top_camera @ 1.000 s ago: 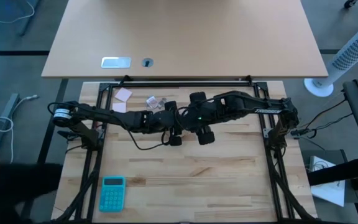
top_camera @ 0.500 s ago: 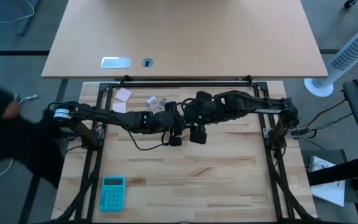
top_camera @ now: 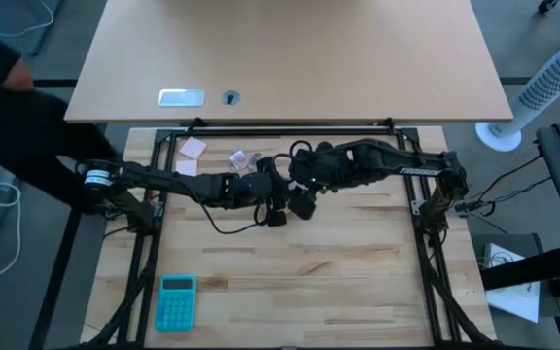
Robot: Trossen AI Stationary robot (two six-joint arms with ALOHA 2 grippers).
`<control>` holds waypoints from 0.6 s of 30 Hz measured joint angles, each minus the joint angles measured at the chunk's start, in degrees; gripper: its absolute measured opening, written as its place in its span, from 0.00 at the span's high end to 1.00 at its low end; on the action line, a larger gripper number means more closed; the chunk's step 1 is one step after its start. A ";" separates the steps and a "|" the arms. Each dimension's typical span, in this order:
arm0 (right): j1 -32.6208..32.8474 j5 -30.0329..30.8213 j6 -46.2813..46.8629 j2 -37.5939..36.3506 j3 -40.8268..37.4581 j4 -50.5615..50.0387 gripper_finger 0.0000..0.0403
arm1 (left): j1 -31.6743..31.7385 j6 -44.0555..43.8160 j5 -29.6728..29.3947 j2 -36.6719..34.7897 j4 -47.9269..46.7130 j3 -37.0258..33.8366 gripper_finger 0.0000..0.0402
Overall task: Screw lightbulb
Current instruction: Insert the lightbulb into the lamp
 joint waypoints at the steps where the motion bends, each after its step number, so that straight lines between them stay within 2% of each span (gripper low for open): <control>1: -0.11 0.00 1.70 -0.01 0.00 -0.01 0.39 | 0.00 0.00 -0.05 0.00 -0.02 0.00 0.64; 10: -1.08 -0.77 20.31 -0.01 0.00 -0.11 0.40 | 0.02 0.27 -0.09 -0.09 -0.14 0.00 0.64; 14: -1.20 -1.33 21.71 0.00 0.00 -0.17 0.35 | 0.02 0.44 -0.07 -0.14 -0.32 0.00 0.64; 18: -1.20 -1.96 19.31 -0.09 -0.02 -0.10 0.26 | 0.00 0.55 -0.05 -0.31 -0.37 0.00 0.64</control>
